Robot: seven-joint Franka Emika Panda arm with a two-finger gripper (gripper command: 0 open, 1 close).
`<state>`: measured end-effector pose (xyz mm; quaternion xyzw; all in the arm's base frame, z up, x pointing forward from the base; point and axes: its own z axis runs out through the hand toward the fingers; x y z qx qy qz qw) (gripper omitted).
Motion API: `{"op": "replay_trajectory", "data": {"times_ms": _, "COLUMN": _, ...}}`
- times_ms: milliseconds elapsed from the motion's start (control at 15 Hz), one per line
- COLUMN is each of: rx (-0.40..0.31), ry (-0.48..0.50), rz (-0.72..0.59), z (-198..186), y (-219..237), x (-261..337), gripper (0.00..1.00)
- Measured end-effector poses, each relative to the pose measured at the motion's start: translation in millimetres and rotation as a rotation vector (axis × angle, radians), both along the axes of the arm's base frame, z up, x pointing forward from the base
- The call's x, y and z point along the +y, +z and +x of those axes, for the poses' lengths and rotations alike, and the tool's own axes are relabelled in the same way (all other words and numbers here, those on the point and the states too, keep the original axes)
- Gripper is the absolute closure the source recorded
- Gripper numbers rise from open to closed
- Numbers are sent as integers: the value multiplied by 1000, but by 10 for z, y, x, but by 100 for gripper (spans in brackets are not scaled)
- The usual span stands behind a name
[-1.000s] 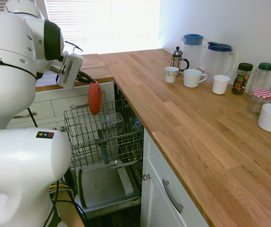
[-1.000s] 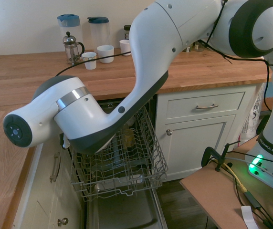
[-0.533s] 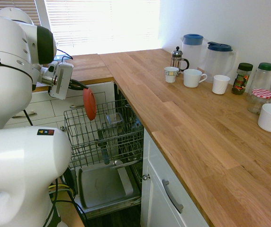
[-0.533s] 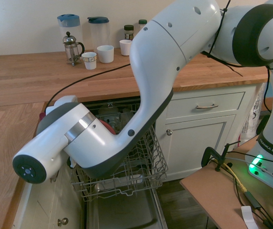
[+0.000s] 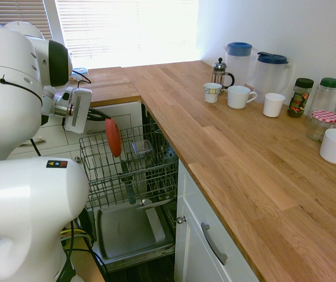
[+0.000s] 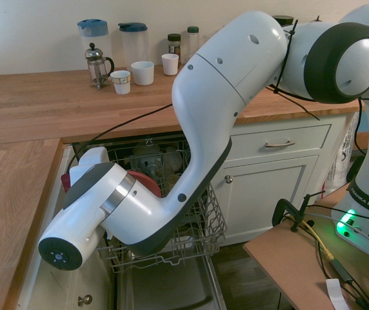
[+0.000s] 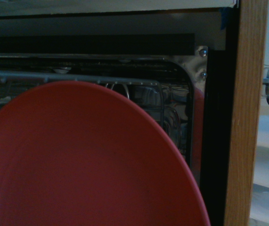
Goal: Put the plate in the dishwasher
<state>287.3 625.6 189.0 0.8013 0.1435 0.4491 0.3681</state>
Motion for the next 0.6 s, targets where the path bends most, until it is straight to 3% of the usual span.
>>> {"op": "replay_trajectory", "data": {"times_ms": 600, "rx": 47, "ry": 39, "rz": -16, "z": 4, "y": -424, "x": -47, "gripper": 100}}
